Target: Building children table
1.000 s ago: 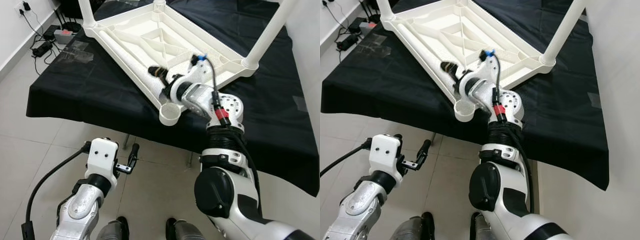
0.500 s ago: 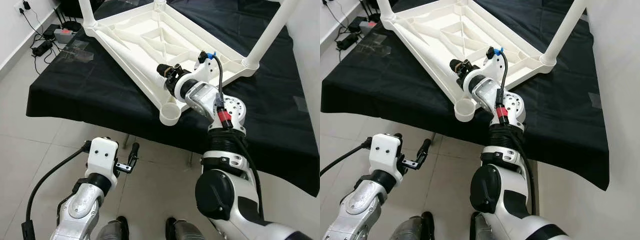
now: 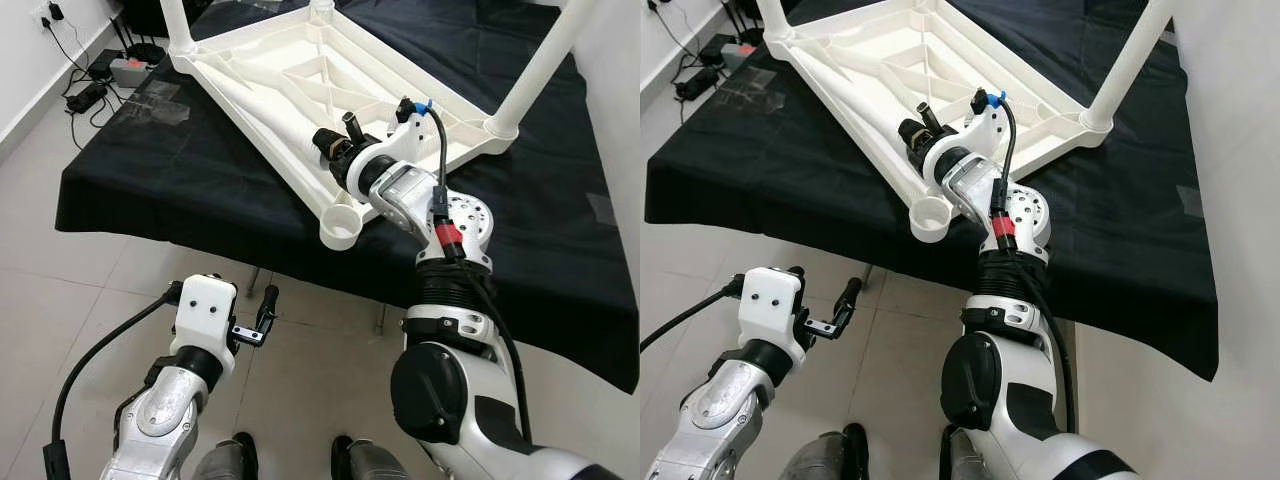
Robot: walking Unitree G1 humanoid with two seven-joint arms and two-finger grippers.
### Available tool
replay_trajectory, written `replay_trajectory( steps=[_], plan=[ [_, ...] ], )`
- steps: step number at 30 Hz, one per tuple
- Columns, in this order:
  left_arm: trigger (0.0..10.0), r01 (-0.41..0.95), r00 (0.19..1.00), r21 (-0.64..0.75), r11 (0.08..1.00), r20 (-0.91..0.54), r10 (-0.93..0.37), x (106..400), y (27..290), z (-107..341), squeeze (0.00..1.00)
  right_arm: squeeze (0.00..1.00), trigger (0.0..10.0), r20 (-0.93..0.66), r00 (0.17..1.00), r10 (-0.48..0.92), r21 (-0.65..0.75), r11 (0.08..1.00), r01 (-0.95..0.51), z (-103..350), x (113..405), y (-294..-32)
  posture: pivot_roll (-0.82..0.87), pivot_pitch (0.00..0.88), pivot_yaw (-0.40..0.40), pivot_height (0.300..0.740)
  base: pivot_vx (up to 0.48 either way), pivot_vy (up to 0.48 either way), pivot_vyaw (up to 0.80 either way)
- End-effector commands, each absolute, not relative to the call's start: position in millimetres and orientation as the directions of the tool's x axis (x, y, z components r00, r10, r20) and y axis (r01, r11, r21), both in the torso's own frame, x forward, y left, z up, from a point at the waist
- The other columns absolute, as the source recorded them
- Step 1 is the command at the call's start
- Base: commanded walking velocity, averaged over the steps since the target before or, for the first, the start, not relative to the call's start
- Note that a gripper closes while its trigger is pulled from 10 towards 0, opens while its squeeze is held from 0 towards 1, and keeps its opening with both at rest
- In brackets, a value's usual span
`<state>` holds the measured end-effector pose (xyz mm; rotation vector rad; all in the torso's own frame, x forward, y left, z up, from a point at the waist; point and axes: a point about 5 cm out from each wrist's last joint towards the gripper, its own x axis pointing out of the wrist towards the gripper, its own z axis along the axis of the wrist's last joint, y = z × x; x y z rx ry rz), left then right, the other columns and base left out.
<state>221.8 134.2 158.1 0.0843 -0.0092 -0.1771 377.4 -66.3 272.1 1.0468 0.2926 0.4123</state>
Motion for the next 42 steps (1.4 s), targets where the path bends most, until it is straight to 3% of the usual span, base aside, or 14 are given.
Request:
replay_trajectory(
  steps=[1, 7, 11, 14, 17, 23, 28, 30, 34, 42],
  plan=[
    [10.0, 0.173, 0.985, 0.068, 0.983, -0.018, -0.173, 218.2, 136.1, 156.6, 0.00, 0.00, 0.0, -0.057, 0.849, 0.526, 0.933, 0.331, -0.142, 247.3, 365.1, -35.3, -0.02, 0.247, -0.086, 0.740, 0.000, 0.000, 0.00],
    [10.0, 0.175, 0.984, -0.026, 0.984, 0.021, -0.174, 221.5, 145.3, 167.5, 0.00, 0.00, 0.0, 0.029, 0.884, 0.467, 0.934, 0.301, -0.190, 257.8, 368.6, -72.2, -0.03, 0.234, -0.080, 0.740, 0.000, 0.000, 0.00],
    [10.0, 0.198, 0.975, -0.139, 0.970, 0.135, -0.179, 235.0, 147.0, 194.3, 0.00, 0.00, 0.0, 0.073, 0.913, 0.402, 0.923, 0.320, -0.215, 263.4, 370.5, -108.6, -0.03, 0.224, -0.072, 0.740, 0.000, 0.000, 0.00],
    [10.0, 0.211, 0.968, -0.198, 0.957, 0.179, -0.176, 240.5, 147.3, 205.0, 0.00, 0.00, 0.0, 0.087, 0.920, 0.383, 0.917, 0.329, -0.224, 265.4, 370.4, -118.9, -0.04, 0.219, -0.067, 0.740, 0.000, 0.000, 0.00],
    [10.0, 0.260, 0.939, -0.395, 0.881, 0.316, -0.135, 260.7, 149.3, 239.2, 0.00, 0.00, 0.0, 0.137, 0.933, 0.332, 0.903, 0.345, -0.255, 273.5, 367.9, -145.4, -0.05, 0.211, -0.056, 0.740, 0.000, 0.000, 0.00],
    [10.0, 0.303, 0.926, -0.531, 0.791, 0.362, -0.111, 276.6, 151.8, 253.6, 0.00, 0.00, 0.0, 0.193, 0.933, 0.304, 0.896, 0.333, -0.294, 282.7, 366.3, -157.3, -0.05, 0.205, -0.053, 0.740, 0.000, 0.000, 0.00],
    [10.0, 0.288, 0.947, -0.744, 0.604, 0.315, -0.063, 307.4, 154.8, 253.5, 0.00, 0.00, 0.0, 0.314, 0.904, 0.289, 0.871, 0.291, -0.395, 308.1, 362.2, -167.1, -0.06, 0.201, -0.045, 0.740, 0.000, 0.000, 0.00],
    [10.0, 0.288, 0.947, -0.744, 0.604, 0.315, -0.063, 307.4, 154.8, 253.5, 0.00, 0.00, 0.0, 0.314, 0.904, 0.289, 0.871, 0.291, -0.395, 308.1, 362.2, -167.1, -0.06, 0.201, -0.045, 0.740, 0.000, 0.000, 0.00],
    [10.0, 0.248, 0.964, -0.842, 0.480, 0.264, -0.033, 338.3, 161.7, 253.9, 0.00, 0.00, 0.0, 0.363, 0.882, 0.301, 0.849, 0.284, -0.446, 315.7, 357.3, -171.0, -0.07, 0.202, -0.040, 0.740, 0.000, 0.000, 0.00],
    [10.0, 0.309, 0.944, -0.860, 0.406, 0.328, -0.026, 367.8, 175.8, 282.9, 0.00, 0.00, 0.0, 0.427, 0.845, 0.321, 0.821, 0.254, -0.511, 321.8, 349.8, -173.1, -0.07, 0.202, -0.033, 0.740, 0.000, 0.000, 0.00]
  ],
)
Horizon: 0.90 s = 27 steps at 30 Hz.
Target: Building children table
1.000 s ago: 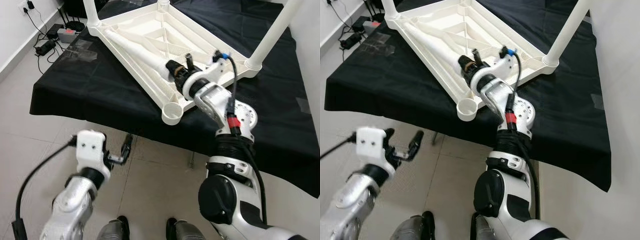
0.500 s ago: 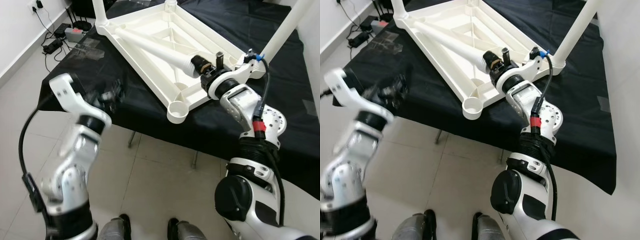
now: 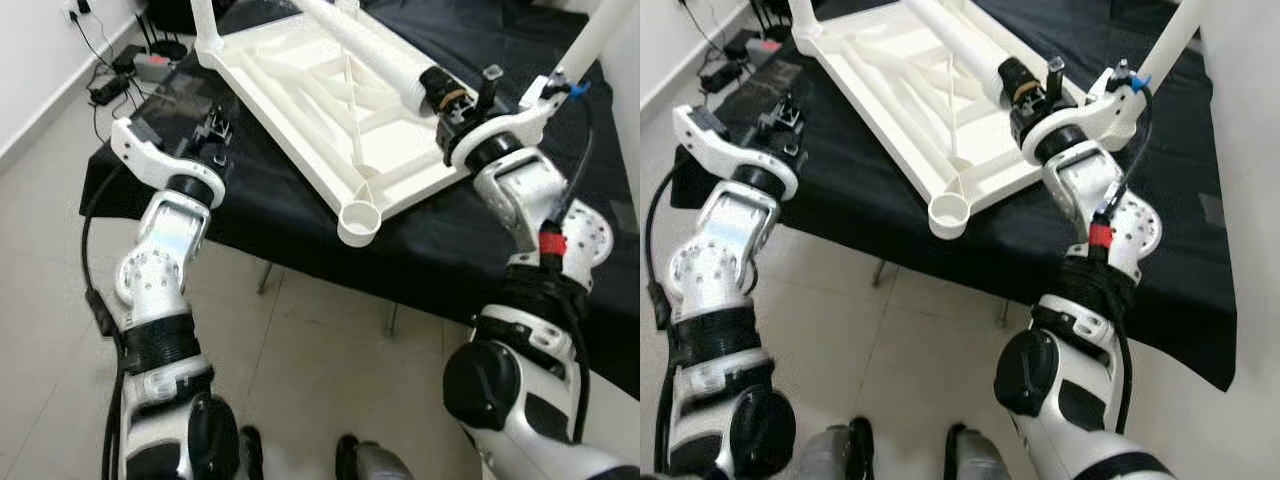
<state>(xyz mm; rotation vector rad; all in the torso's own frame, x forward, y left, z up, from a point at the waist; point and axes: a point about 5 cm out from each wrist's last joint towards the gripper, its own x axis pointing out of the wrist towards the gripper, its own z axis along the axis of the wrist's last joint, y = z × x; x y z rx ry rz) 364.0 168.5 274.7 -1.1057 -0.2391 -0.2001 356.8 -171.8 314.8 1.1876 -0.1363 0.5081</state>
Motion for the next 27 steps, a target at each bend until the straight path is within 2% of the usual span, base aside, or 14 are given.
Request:
replay_trajectory(
  steps=[1, 5, 6, 8, 12, 16, 20, 27],
  plan=[
    [10.0, 0.329, 0.937, -0.860, 0.389, 0.349, -0.022, 372.2, 180.1, 290.4, 0.00, 0.00, 0.0, 0.443, 0.833, 0.331, 0.813, 0.243, -0.529, 322.9, 347.7, -171.9, -0.07, 0.203, -0.033, 0.740, 0.000, 0.000, 0.00],
    [10.0, 0.373, 0.922, -0.866, 0.334, 0.387, -0.025, 380.6, 187.4, 304.3, 0.00, 0.00, 0.0, 0.462, 0.816, 0.347, 0.804, 0.226, -0.551, 323.4, 344.9, -169.7, -0.07, 0.202, -0.033, 0.740, 0.000, 0.000, 0.00],
    [10.0, 0.419, 0.906, -0.863, 0.282, 0.420, -0.060, 385.7, 187.2, 313.4, 0.00, 0.00, 0.0, 0.462, 0.814, 0.351, 0.805, 0.220, -0.552, 322.4, 344.3, -168.1, -0.07, 0.202, -0.034, 0.740, 0.000, 0.000, 0.00],
    [10.0, 0.429, 0.902, -0.862, 0.269, 0.427, -0.068, 386.7, 187.0, 315.5, 0.00, 0.00, 0.0, 0.463, 0.814, 0.352, 0.805, 0.218, -0.552, 322.2, 344.2, -167.8, -0.07, 0.202, -0.034, 0.740, 0.000, 0.000, 0.00],
    [10.0, 0.488, 0.871, -0.847, 0.210, 0.458, -0.178, 395.4, 176.1, 324.2, 0.00, 0.00, 0.0, 0.461, 0.805, 0.375, 0.806, 0.204, -0.556, 319.6, 343.5, -160.8, -0.08, 0.202, -0.033, 0.740, 0.000, 0.000, 0.00],
    [10.0, 0.490, 0.867, -0.848, 0.201, 0.449, -0.215, 401.8, 170.9, 324.7, 0.00, 0.00, 0.0, 0.470, 0.786, 0.401, 0.796, 0.192, -0.574, 318.9, 340.0, -156.5, -0.08, 0.203, -0.032, 0.740, 0.000, 0.000, 0.00],
    [10.0, 0.499, 0.850, -0.840, 0.211, 0.428, -0.307, 408.6, 153.2, 323.1, 0.00, 0.00, 0.0, 0.511, 0.718, 0.472, 0.757, 0.148, -0.636, 321.6, 330.1, -144.3, -0.08, 0.204, -0.029, 0.740, 0.000, 0.000, 0.00],
    [10.0, 0.510, 0.836, -0.834, 0.211, 0.424, -0.348, 411.6, 144.5, 324.9, 0.00, 0.00, 0.0, 0.537, 0.678, 0.501, 0.737, 0.112, -0.667, 323.6, 324.6, -138.1, -0.08, 0.204, -0.026, 0.740, 0.000, 0.000, 0.00]
  ],
)
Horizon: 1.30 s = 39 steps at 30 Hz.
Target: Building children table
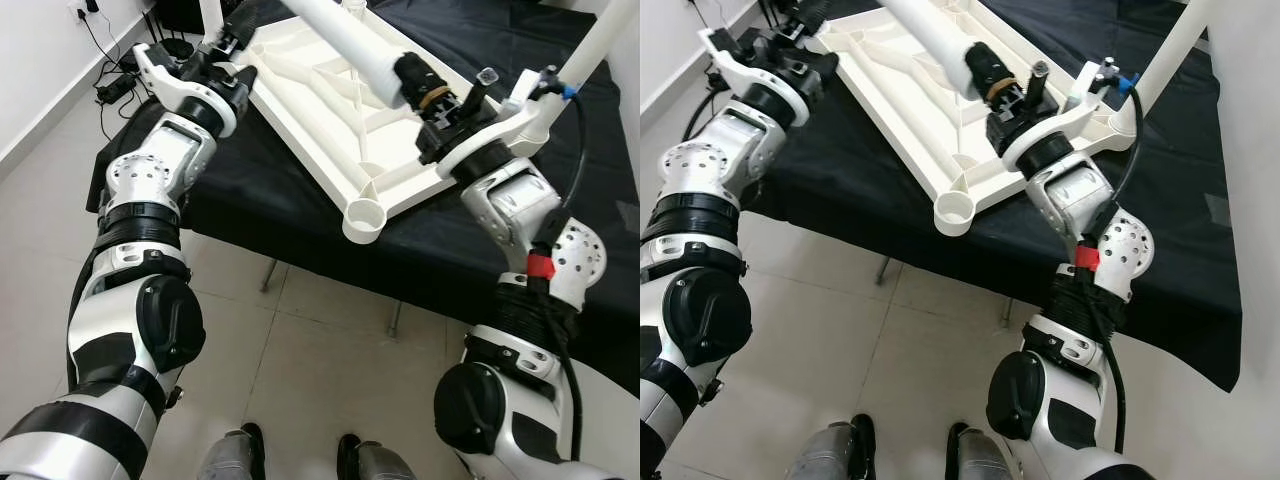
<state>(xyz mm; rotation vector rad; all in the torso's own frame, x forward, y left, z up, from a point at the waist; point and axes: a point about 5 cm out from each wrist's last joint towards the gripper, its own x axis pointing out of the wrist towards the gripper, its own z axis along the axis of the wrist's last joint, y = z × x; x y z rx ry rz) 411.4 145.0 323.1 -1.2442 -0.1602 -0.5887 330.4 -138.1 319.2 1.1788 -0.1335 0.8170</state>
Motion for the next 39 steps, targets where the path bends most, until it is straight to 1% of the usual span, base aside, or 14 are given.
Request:
replay_trajectory(
  steps=[1, 6, 13, 17, 21, 28, 32, 33, 39],
  plan=[
    [10.0, 0.516, 0.831, -0.830, 0.212, 0.424, -0.360, 413.0, 143.4, 326.0, 0.00, 0.00, 0.0, 0.543, 0.668, 0.508, 0.732, 0.103, -0.673, 324.0, 323.3, -136.8, -0.08, 0.205, -0.025, 0.740, 0.000, 0.000, 0.00],
    [10.0, 0.526, 0.825, -0.821, 0.224, 0.427, -0.371, 414.4, 142.2, 329.6, 0.00, 0.00, 0.0, 0.549, 0.646, 0.530, 0.718, 0.096, -0.689, 326.3, 318.1, -132.1, -0.08, 0.206, -0.023, 0.740, 0.000, 0.000, 0.00],
    [10.0, 0.580, 0.785, -0.784, 0.219, 0.466, -0.409, 412.9, 137.6, 341.6, 0.00, 0.00, 0.0, 0.545, 0.639, 0.543, 0.715, 0.097, -0.692, 326.4, 315.3, -129.0, -0.08, 0.207, -0.022, 0.740, 0.000, 0.000, 0.00],
    [10.0, 0.660, 0.710, -0.725, 0.194, 0.518, -0.477, 408.0, 126.1, 353.3, 0.00, 0.00, 0.0, 0.527, 0.649, 0.549, 0.721, 0.116, -0.683, 324.1, 315.0, -129.3, -0.08, 0.207, -0.025, 0.740, 0.000, 0.000, 0.00],
    [10.0, 0.687, 0.679, -0.702, 0.189, 0.527, -0.511, 406.1, 118.7, 353.3, 0.00, 0.00, 0.0, 0.520, 0.656, 0.547, 0.725, 0.124, -0.678, 323.3, 315.3, -129.4, -0.08, 0.206, -0.027, 0.740, 0.000, 0.000, 0.00],
    [10.0, 0.686, 0.682, -0.699, 0.202, 0.520, -0.515, 407.1, 116.3, 350.8, 0.00, 0.00, 0.0, 0.533, 0.634, 0.560, 0.713, 0.106, -0.693, 324.5, 313.6, -128.2, -0.08, 0.204, -0.028, 0.740, 0.000, 0.000, 0.00],
    [10.0, 0.686, 0.689, -0.698, 0.205, 0.533, -0.491, 407.7, 120.2, 356.2, 0.00, 0.00, 0.0, 0.545, 0.612, 0.573, 0.700, 0.091, -0.709, 325.3, 311.2, -127.4, -0.08, 0.202, -0.028, 0.740, 0.000, 0.000, 0.00],
    [10.0, 0.689, 0.690, -0.695, 0.205, 0.542, -0.481, 407.7, 121.8, 359.5, 0.00, 0.00, 0.0, 0.556, 0.594, 0.582, 0.688, 0.079, -0.721, 326.1, 308.2, -126.5, -0.08, 0.201, -0.028, 0.740, 0.000, 0.000, 0.00],
    [10.0, 0.694, 0.691, -0.690, 0.208, 0.555, -0.463, 407.4, 125.1, 363.6, 0.00, 0.00, 0.0, 0.560, 0.580, 0.592, 0.679, 0.074, -0.731, 326.0, 305.6, -125.4, -0.08, 0.200, -0.027, 0.740, 0.000, 0.000, 0.00]
  ],
)
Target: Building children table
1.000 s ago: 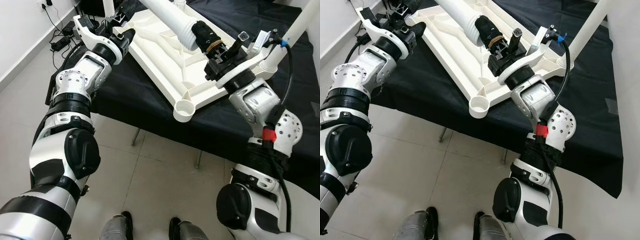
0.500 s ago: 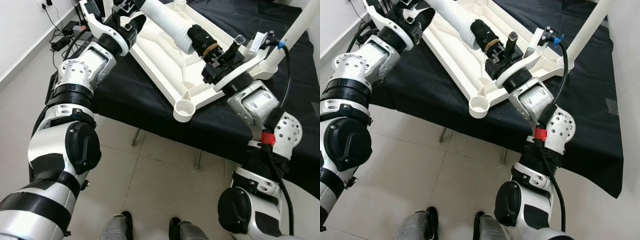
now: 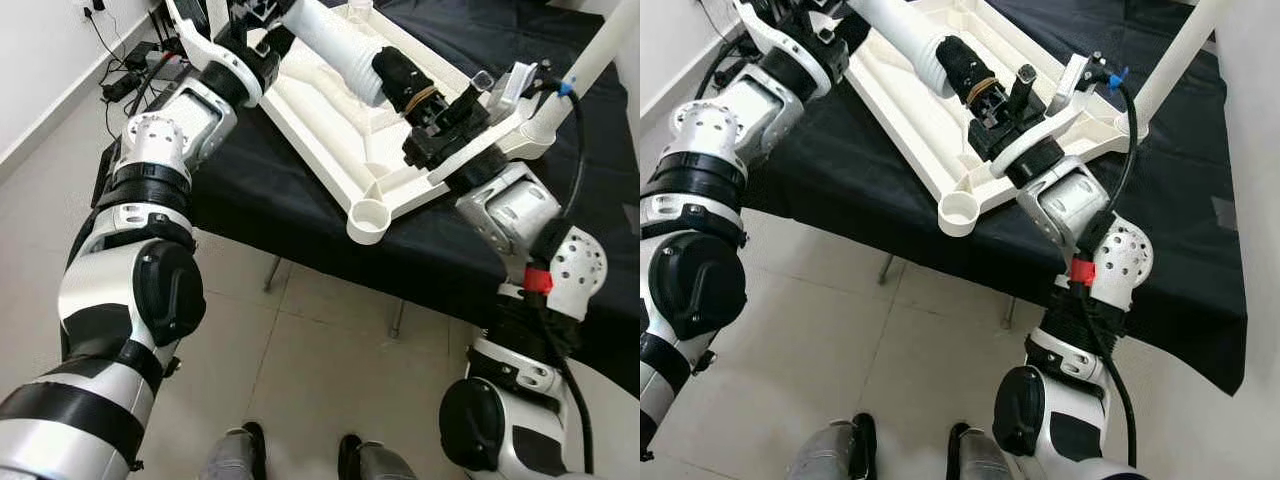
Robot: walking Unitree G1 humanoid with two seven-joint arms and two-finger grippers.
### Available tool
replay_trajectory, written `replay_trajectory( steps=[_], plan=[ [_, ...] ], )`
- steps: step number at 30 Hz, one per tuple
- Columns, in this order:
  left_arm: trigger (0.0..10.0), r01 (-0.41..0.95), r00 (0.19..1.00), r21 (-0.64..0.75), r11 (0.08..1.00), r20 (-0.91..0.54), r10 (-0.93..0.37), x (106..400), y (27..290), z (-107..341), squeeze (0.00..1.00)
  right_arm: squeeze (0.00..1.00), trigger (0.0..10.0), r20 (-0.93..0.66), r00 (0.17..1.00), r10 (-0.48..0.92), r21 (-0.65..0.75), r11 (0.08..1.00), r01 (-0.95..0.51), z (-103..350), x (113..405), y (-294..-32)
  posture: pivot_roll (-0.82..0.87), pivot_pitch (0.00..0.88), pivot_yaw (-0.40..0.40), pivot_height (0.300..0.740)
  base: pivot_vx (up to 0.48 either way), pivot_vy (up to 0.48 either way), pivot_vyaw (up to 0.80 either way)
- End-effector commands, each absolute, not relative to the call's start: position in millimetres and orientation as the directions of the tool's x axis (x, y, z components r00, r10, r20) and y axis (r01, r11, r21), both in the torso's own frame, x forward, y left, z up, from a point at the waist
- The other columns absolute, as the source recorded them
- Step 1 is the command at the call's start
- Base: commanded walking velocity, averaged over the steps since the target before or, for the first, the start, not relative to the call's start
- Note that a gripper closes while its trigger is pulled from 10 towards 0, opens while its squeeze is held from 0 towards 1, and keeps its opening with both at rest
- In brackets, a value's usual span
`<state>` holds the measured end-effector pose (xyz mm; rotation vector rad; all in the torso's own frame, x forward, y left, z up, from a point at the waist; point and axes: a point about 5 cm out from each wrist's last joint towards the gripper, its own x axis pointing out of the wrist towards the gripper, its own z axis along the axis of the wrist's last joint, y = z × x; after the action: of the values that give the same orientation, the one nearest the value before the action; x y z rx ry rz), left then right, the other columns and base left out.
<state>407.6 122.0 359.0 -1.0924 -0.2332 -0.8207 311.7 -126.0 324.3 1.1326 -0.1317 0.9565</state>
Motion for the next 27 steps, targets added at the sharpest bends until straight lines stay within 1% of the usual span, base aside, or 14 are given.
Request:
replay_trajectory(
  steps=[1, 2, 3, 11, 18, 19, 20, 21, 22, 23, 24, 25, 26, 27],
  plan=[
    [10.0, 0.697, 0.689, -0.688, 0.204, 0.563, -0.457, 407.1, 126.2, 365.2, 0.00, 0.00, 0.0, 0.560, 0.579, 0.593, 0.679, 0.074, -0.731, 325.8, 305.4, -125.5, -0.08, 0.200, -0.027, 0.740, 0.000, 0.000, 0.00],
    [5.7, 0.701, 0.685, -0.684, 0.199, 0.570, -0.453, 406.7, 127.1, 366.8, 0.00, 0.00, 0.0, 0.559, 0.579, 0.593, 0.678, 0.074, -0.731, 325.5, 305.2, -125.6, -0.08, 0.200, -0.027, 0.740, 0.000, 0.000, 0.00],
    [0.0, 0.704, 0.683, -0.682, 0.197, 0.576, -0.450, 406.3, 127.9, 368.1, 0.00, 0.00, 0.0, 0.559, 0.579, 0.594, 0.678, 0.074, -0.731, 325.2, 305.0, -125.8, -0.08, 0.200, -0.027, 0.740, 0.000, 0.000, 0.00],
    [0.0, 0.725, 0.662, -0.663, 0.185, 0.598, -0.451, 403.7, 131.0, 374.0, 0.00, 0.00, 0.0, 0.557, 0.573, 0.601, 0.675, 0.075, -0.734, 324.1, 304.1, -126.1, -0.08, 0.200, -0.027, 0.740, 0.000, 0.000, 0.00],
    [0.0, 0.749, 0.635, -0.638, 0.179, 0.612, -0.472, 399.2, 133.3, 377.8, 0.00, 0.00, 0.0, 0.545, 0.578, 0.607, 0.673, 0.095, -0.734, 321.7, 304.2, -126.3, -0.07, 0.197, -0.027, 0.740, 0.000, 0.000, 0.00],
    [0.0, 0.755, 0.627, -0.631, 0.181, 0.612, -0.482, 398.0, 132.9, 377.7, 0.00, 0.00, 2.7, 0.536, 0.587, 0.607, 0.665, 0.125, -0.736, 321.3, 304.8, -126.8, -0.07, 0.195, -0.027, 0.740, 0.000, 0.000, 0.00],
    [0.0, 0.755, 0.627, -0.631, 0.181, 0.612, -0.482, 398.0, 132.9, 377.7, 0.00, 0.00, 2.7, 0.536, 0.587, 0.607, 0.665, 0.125, -0.736, 321.3, 304.8, -126.8, -0.07, 0.195, -0.027, 0.740, 0.000, 0.000, 0.00],
    [0.0, 0.758, 0.622, -0.626, 0.182, 0.611, -0.489, 397.2, 132.6, 377.6, 0.00, 0.00, 10.0, 0.530, 0.593, 0.607, 0.659, 0.146, -0.738, 321.0, 305.2, -127.3, -0.07, 0.195, -0.027, 0.740, 0.000, 0.000, 0.00],
    [0.0, 0.758, 0.622, -0.626, 0.182, 0.611, -0.489, 397.2, 132.6, 377.6, 0.00, 0.00, 10.0, 0.530, 0.593, 0.607, 0.659, 0.146, -0.738, 321.0, 305.2, -127.3, -0.07, 0.195, -0.027, 0.740, 0.000, 0.000, 0.00],
    [0.0, 0.778, 0.599, -0.597, 0.197, 0.609, -0.520, 393.7, 131.7, 377.6, 0.00, 0.00, 10.0, 0.534, 0.575, 0.620, 0.619, 0.177, -0.765, 320.3, 303.4, -124.2, -0.07, 0.194, -0.027, 0.740, 0.000, 0.000, 0.00],
    [0.0, 0.778, 0.599, -0.597, 0.197, 0.609, -0.520, 393.7, 131.7, 377.6, 0.00, 0.00, 10.0, 0.534, 0.575, 0.620, 0.619, 0.177, -0.765, 320.3, 303.4, -124.2, -0.07, 0.194, -0.027, 0.740, 0.000, 0.000, 0.00],
    [0.0, 0.799, 0.575, -0.559, 0.223, 0.600, -0.557, 389.5, 131.2, 377.3, 0.00, 1.00, 10.0, 0.523, 0.551, 0.651, 0.577, 0.205, -0.790, 317.8, 299.5, -119.5, -0.07, 0.192, -0.025, 0.740, 0.000, 0.000, 0.00],
    [0.0, 0.799, 0.575, -0.559, 0.223, 0.600, -0.557, 389.5, 131.2, 377.3, 0.00, 1.00, 10.0, 0.523, 0.551, 0.651, 0.577, 0.205, -0.790, 317.8, 299.5, -119.5, -0.07, 0.192, -0.025, 0.740, 0.000, 0.000, 0.00],
    [0.0, 0.822, 0.547, -0.513, 0.249, 0.586, -0.597, 384.2, 130.7, 376.9, 0.00, 1.00, 10.0, 0.508, 0.534, 0.676, 0.551, 0.222, -0.804, 314.9, 295.7, -115.2, -0.07, 0.191, -0.025, 0.740, 0.000, 0.000, 0.00]
  ],
)
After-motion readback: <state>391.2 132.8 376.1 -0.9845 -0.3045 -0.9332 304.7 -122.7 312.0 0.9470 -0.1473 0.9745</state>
